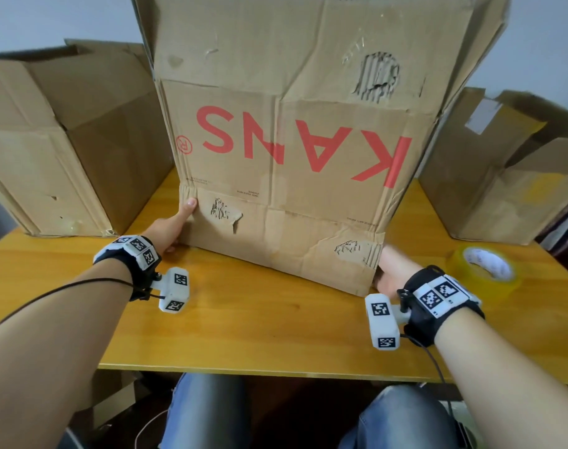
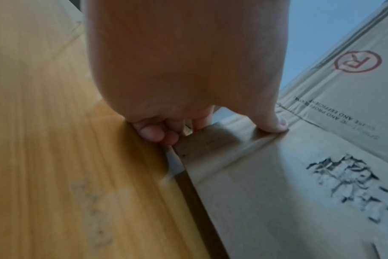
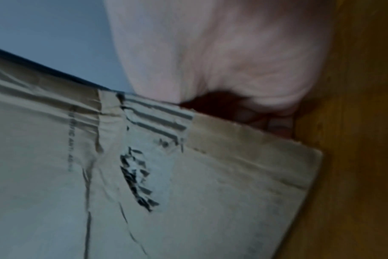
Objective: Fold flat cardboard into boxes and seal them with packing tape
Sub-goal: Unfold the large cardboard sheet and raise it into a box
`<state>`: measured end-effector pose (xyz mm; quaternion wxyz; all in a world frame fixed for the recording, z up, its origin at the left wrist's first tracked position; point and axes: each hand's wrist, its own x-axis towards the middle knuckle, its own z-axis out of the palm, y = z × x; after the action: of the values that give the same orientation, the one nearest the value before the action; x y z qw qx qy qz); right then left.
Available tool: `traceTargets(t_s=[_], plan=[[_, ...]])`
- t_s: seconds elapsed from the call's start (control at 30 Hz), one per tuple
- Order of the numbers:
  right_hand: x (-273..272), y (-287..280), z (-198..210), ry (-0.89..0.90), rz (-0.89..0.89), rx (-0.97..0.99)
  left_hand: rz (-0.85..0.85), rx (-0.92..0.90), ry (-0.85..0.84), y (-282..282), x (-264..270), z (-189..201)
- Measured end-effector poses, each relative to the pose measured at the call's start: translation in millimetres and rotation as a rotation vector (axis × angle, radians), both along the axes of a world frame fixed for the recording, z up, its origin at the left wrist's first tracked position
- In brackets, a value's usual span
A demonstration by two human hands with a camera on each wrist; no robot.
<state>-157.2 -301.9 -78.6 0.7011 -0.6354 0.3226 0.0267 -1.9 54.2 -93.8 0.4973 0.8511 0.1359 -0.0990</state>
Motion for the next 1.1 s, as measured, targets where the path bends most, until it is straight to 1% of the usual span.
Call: traceTargets(t_s=[0.07,0.1,0.17,0.23,0.27,0.3,0.37,0.4,0.5,0.57,0.6,0.7,0.83,0.93,1.03,1.1], plan=[[-4.8,2.2,7.9,0.068,0.081,-0.011,-0.005,0.004,0.013,2.9,-2.8,1.2],[-8.7,3.2,12.4,0.085,0.110,0.016,-0.007,0.009,0.023,4.2,-3.9,1.7],[-12.9,1.2,14.2,0.053,0.135,0.052,-0.006,0.016,0.036,6.4,-7.2,2.2],[-13.7,1.7,14.6,0.019,0.048,0.011,-0.003,0.019,0.041,7.8,-10.7,2.4],[-11.5,-1.3,12.0,0.031,-0.001,-0.019,0.001,0.016,0.043,8.2,-12.5,2.8],[-9.5,-2.0,11.9,0.046,-0.040,-0.005,0.008,0.010,0.044,8.7,-14.8,3.6],[-6.8,-4.6,12.5,0.066,-0.086,-0.028,0.029,-0.011,0.047,10.7,-18.9,4.8],[-4.1,-8.4,10.5,0.053,-0.067,-0.076,0.040,-0.024,0.049,12.2,-21.0,5.4],[-12.4,-5.2,20.0,0.054,-0.033,-0.088,0.050,-0.054,0.059,16.0,-27.4,6.1],[-13.3,-4.5,19.9,0.029,-0.005,-0.048,0.042,-0.055,0.059,17.6,-31.1,6.8],[-11.3,-4.8,17.6,0.009,-0.028,-0.037,0.040,-0.058,0.056,18.4,-32.5,6.8],[-9.7,-4.5,16.5,0.009,-0.078,0.162,0.043,-0.081,0.054,21.6,-36.5,6.2],[-10.2,1.1,15.3,-0.036,-0.155,0.206,0.062,-0.094,0.038,24.1,-40.5,5.3],[-10.5,6.1,14.1,-0.068,-0.208,0.158,0.065,-0.111,0.038,24.3,-42.6,4.2],[-15.1,7.7,23.0,-0.059,-0.198,0.248,0.084,-0.115,0.032,24.7,-43.8,4.8],[-16.0,8.3,26.3,-0.043,-0.192,0.230,0.082,-0.114,0.028,25.1,-44.8,4.9]])
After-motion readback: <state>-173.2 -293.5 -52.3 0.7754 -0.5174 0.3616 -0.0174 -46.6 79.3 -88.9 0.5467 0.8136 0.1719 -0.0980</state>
